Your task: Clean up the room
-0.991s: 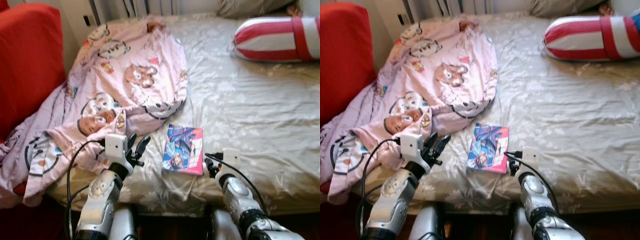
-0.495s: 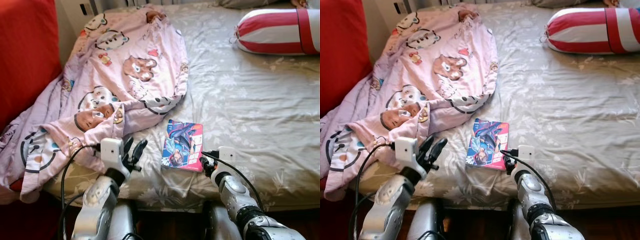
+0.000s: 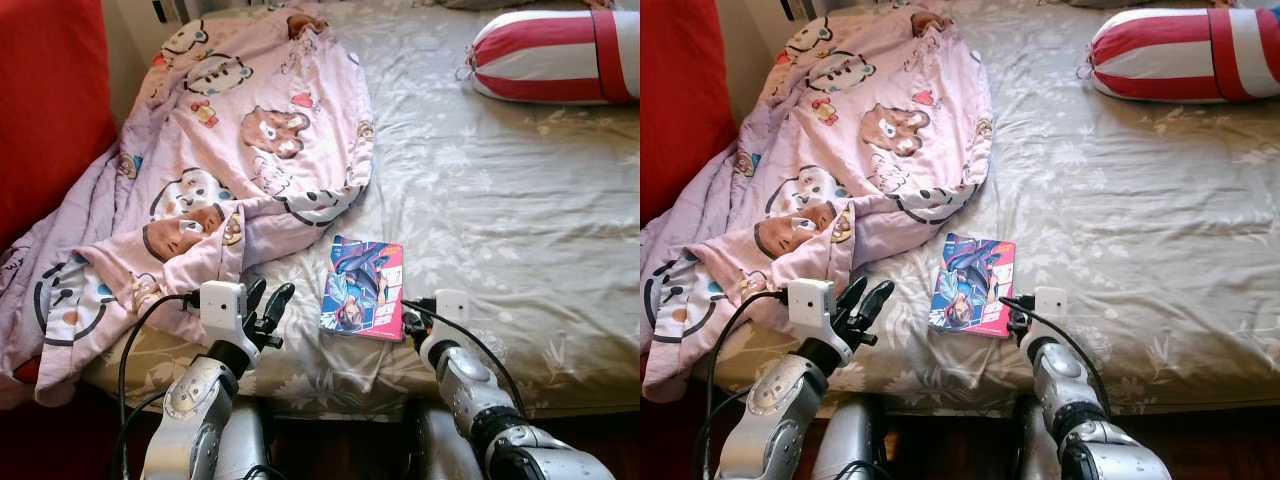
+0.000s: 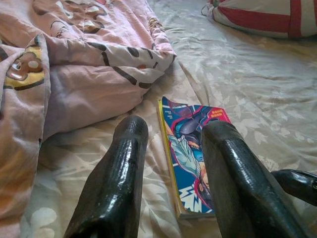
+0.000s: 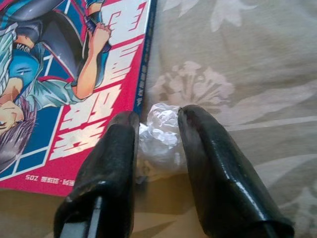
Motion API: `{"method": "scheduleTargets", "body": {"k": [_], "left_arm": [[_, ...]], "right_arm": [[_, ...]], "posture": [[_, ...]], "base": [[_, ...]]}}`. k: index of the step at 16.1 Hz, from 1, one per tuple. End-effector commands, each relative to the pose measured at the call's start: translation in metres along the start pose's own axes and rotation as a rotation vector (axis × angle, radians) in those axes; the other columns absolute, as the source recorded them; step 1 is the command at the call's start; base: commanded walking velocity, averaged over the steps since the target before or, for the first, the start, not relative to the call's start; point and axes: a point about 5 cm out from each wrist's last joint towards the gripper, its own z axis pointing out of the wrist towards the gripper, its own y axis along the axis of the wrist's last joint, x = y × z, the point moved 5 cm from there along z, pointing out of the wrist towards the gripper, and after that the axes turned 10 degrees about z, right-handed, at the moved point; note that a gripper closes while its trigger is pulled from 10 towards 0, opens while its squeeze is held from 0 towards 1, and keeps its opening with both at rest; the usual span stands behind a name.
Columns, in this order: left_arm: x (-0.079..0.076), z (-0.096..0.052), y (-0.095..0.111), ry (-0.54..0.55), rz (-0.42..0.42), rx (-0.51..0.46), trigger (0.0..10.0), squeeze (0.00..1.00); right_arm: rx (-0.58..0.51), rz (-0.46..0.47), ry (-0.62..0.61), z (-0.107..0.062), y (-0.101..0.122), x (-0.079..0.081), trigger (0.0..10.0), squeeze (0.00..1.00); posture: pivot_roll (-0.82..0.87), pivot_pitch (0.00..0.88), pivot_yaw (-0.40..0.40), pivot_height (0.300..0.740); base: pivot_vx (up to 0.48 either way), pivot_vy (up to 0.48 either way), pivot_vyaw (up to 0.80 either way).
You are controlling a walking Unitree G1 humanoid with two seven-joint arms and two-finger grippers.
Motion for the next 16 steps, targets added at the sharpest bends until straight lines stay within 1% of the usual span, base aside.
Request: {"method": "scheduleTargets", "body": {"k": [1,7,9,15,16], "left_arm": [[0.002,-0.003,-0.002,0.003,0.002,0.012,10.0,0.0],[0.0,-0.004,-0.004,-0.007,0.008,0.024,10.0,0.0],[0.002,-0.003,-0.004,-0.004,0.011,0.028,10.0,0.0],[0.004,0.005,-0.005,0.005,0.01,0.027,10.0,0.0],[0.006,0.007,-0.006,0.011,0.011,0.027,10.0,0.0]], "right_arm": [[0.048,0.001,0.006,-0.001,-0.013,0.003,0.0,0.0],[0.082,-0.011,0.005,-0.002,-0.022,0.003,0.0,0.0],[0.042,0.004,-0.01,-0.001,-0.013,0.001,0.0,0.0],[0.025,0.003,-0.014,0.001,-0.003,0.002,0.0,0.0],[0.002,0.008,-0.018,0.002,0.003,0.002,0.0,0.0]], "posture": [[0.15,0.22,0.046,0.587],[0.15,0.224,0.048,0.587],[0.15,0.219,0.047,0.587],[0.14,0.178,0.04,0.587],[0.14,0.157,0.035,0.587]], "base": [[0.0,0.0,0.0],[0.0,0.0,0.0],[0.0,0.0,0.0],[0.0,0.0,0.0],[0.0,0.0,0.0]]}}
